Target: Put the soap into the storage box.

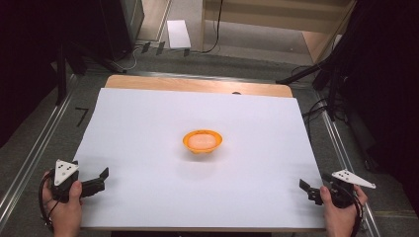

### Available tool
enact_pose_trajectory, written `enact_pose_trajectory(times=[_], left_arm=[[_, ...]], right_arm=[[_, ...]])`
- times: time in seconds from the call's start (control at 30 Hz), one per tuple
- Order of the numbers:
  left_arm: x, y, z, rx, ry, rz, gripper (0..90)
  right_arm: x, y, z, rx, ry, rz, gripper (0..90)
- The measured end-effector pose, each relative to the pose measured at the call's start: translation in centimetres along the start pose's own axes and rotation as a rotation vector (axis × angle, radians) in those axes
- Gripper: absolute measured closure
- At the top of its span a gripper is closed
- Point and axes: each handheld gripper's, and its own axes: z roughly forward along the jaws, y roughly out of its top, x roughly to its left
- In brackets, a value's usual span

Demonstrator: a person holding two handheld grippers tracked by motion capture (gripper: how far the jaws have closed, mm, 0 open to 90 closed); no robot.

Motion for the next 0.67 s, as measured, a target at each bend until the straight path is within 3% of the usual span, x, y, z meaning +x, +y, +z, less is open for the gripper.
enact_pose_trajectory(times=[0.3,0.67], left_arm=[[0.0,0.0,0.0,0.001,0.001,0.000,0.0],[-0.1,0.0,0.0,0.007,0.006,0.008,0.0]], right_arm=[[-0.1,-1.0,-1.2,-0.050,-0.026,0.004,0.0],[-0.3,-1.3,-1.4,-0.078,-0.031,0.033,0.0]])
